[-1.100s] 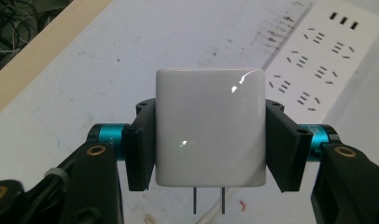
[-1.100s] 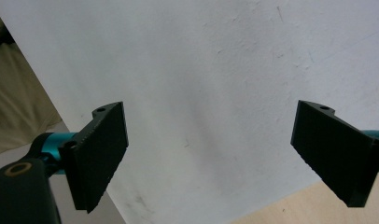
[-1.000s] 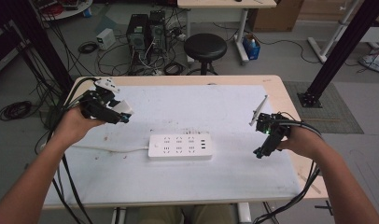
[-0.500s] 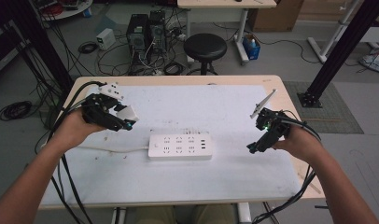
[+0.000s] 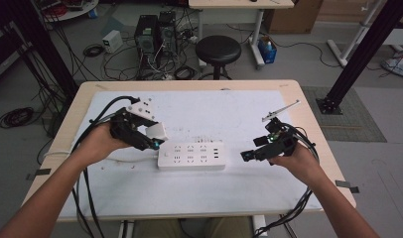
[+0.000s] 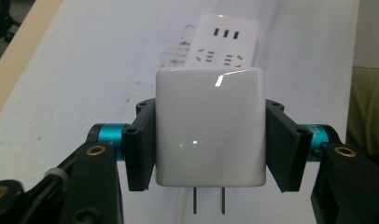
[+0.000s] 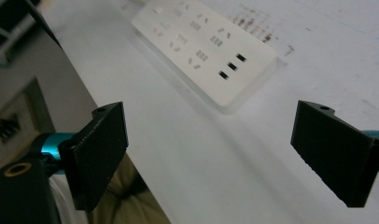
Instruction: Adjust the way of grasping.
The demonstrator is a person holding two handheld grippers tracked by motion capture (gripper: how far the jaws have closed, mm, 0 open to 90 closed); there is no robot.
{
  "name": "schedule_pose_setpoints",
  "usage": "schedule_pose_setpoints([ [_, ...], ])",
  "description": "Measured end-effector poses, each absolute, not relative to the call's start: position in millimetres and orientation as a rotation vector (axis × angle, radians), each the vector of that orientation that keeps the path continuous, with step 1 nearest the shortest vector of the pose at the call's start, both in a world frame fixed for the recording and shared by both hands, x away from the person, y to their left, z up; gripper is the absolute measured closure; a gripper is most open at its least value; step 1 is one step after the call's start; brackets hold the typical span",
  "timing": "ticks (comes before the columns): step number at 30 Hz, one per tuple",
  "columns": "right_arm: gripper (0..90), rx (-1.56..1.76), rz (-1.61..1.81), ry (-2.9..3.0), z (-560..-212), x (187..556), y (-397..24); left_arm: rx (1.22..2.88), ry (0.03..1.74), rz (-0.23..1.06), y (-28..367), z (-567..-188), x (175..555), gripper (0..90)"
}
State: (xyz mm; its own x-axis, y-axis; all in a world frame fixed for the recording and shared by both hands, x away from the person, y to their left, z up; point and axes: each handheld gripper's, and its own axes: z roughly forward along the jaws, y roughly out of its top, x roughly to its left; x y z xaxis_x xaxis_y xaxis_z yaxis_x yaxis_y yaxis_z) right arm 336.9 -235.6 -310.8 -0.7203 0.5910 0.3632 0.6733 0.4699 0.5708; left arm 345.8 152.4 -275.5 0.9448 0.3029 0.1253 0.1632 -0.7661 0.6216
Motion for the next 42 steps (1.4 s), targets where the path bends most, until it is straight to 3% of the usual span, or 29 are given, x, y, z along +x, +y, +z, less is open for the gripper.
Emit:
schedule_pose_setpoints([
  [19, 10.3, -1.185, -1.326, -2.058, -319, 339, -216, 2.422, 0.131, 0.207, 87, -302, 341, 42.5],
  [37, 11.4, -1.248, -1.225, -2.000, -325, 344, -190, 2.365, 0.042, 0.201, 52, -308, 339, 42.4],
  [42, 23.8, -1.240, -1.220, -1.969, -328, 347, -183, 2.358, 0.031, 0.204, 48, -308, 337, 42.4],
])
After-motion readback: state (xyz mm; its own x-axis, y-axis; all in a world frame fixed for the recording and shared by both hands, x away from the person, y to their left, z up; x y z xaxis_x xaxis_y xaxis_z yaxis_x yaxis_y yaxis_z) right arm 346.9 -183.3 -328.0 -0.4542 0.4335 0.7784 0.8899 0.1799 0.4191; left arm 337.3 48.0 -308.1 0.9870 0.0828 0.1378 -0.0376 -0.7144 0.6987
